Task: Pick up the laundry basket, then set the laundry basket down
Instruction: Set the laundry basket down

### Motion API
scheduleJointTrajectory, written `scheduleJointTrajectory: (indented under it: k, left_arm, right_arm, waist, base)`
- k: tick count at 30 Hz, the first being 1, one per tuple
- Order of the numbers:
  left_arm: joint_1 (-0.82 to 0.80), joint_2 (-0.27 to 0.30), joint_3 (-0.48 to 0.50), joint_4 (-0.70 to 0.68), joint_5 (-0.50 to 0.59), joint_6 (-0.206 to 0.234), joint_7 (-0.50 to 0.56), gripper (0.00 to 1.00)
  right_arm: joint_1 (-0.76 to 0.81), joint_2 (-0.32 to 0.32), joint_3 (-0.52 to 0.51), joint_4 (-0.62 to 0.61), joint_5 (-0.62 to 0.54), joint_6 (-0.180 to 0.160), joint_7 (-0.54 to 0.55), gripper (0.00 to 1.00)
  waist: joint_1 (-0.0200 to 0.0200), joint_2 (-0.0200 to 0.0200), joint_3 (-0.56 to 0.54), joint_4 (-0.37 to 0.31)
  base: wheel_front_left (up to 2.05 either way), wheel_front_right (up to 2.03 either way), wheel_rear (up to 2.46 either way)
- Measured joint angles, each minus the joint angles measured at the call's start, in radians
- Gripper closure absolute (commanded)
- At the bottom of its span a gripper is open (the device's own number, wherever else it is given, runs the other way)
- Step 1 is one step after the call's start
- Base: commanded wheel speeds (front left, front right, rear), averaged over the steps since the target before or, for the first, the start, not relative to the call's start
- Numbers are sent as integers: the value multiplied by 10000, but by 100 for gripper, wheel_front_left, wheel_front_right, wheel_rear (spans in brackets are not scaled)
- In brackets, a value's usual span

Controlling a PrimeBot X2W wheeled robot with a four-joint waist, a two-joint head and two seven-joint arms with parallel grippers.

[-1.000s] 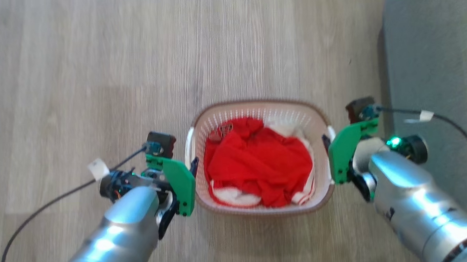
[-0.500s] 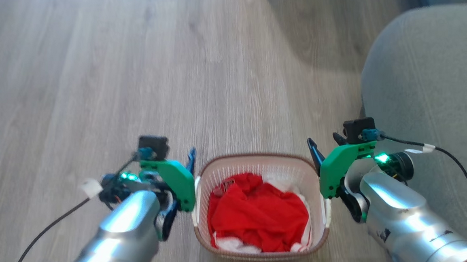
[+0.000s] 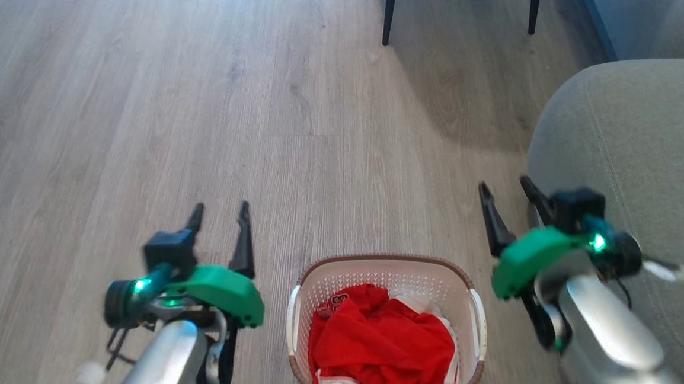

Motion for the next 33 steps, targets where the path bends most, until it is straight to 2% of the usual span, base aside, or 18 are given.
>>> scheduleJointTrajectory:
  k: [5, 9, 12, 20, 33]
  left_arm:
    - [1052, -422, 1413, -1243, 949, -437, -2, 0]
    - [1692, -767, 2042, -1689, 1590, -819, -2, 0]
    - [2001, -951, 2303, -1929, 1971, -1120, -2, 0]
    - [2545, -1241, 2750, -2023, 2675, -1569, -2, 0]
    - [2889, -1335, 3033, -2111, 2878, -2010, -2, 0]
  right_arm:
    - [1093, 94, -732, -1967, -621, 0, 0, 0]
    - [1702, 123, -1174, -3534, -807, 0, -4, 0]
    - [2255, 128, -1501, -4184, -968, 0, -13, 0]
    - [3452, 171, -1962, -4405, -974, 0, -13, 0]
    - [3722, 251, -2023, -4293, -961, 0, -13, 0]
  waist:
    - [0, 0, -25, 20]
    - [0, 0, 0, 6]
    - [0, 0, 32, -2]
    - [0, 0, 89, 5]
    - [1, 0, 147, -57]
  base:
    - [0, 0, 0]
    - [0, 0, 0]
    - [0, 0, 0]
    - [0, 0, 0]
    - [0, 0, 0]
